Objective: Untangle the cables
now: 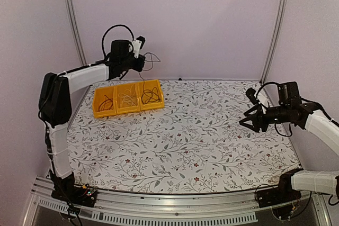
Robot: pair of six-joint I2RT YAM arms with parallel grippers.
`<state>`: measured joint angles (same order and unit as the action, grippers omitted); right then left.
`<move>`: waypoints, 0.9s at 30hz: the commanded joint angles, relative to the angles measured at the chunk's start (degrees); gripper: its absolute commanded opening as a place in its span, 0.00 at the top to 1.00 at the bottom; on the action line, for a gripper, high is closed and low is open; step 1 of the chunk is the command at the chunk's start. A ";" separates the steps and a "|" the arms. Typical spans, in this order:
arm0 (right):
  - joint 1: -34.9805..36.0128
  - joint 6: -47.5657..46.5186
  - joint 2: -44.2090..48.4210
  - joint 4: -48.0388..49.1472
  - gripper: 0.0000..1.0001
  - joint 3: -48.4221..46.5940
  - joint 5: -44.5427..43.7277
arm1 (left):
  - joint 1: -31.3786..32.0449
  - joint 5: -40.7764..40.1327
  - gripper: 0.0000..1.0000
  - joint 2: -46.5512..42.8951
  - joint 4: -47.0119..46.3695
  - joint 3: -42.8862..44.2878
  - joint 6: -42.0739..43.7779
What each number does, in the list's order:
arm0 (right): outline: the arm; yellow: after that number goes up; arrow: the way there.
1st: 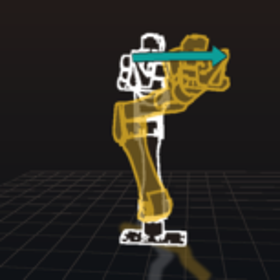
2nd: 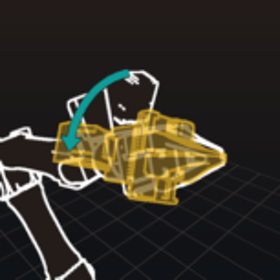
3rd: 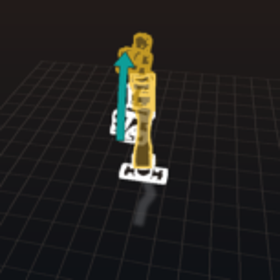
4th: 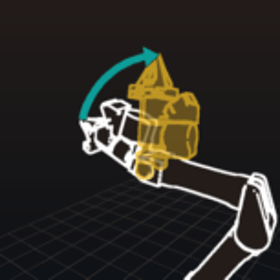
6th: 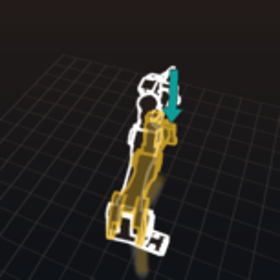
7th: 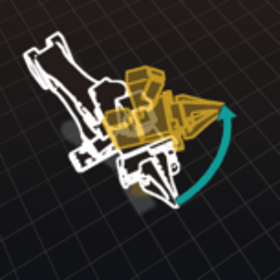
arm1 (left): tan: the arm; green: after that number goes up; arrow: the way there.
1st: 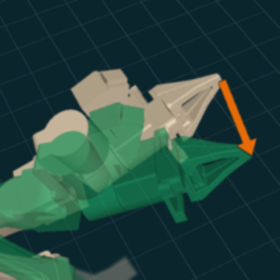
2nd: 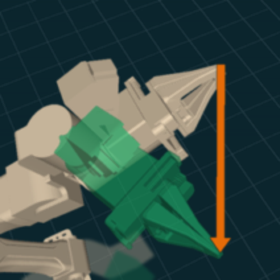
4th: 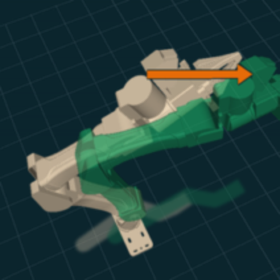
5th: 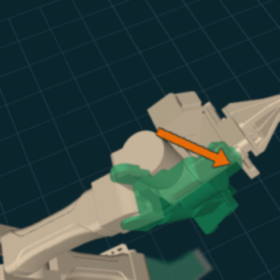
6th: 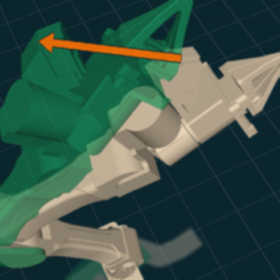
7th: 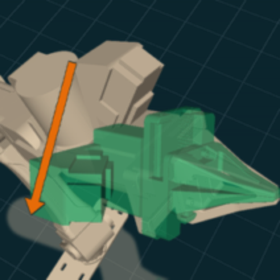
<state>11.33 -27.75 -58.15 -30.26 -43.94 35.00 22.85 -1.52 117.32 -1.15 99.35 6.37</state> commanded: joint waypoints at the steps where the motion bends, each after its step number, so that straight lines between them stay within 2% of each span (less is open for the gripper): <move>1: -1.33 0.70 2.88 3.46 0.42 1.90 2.12 | -0.76 -1.73 1.00 5.85 0.78 2.73 1.46; 8: -1.76 0.51 1.94 4.22 0.42 2.43 1.99 | -0.78 -1.14 1.00 9.64 -0.83 0.64 -0.96; 17: -1.75 0.34 0.68 4.86 0.41 2.79 2.74 | -0.76 -0.46 1.00 4.86 -1.72 -9.57 -2.16; 27: -1.78 0.06 1.49 4.88 0.41 3.25 3.31 | -0.61 1.08 1.00 9.05 6.06 -3.55 -2.26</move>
<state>9.74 -27.66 -57.25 -26.50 -41.52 37.17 22.70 -1.56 125.45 1.85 91.55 4.67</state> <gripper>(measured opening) 0.589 0.005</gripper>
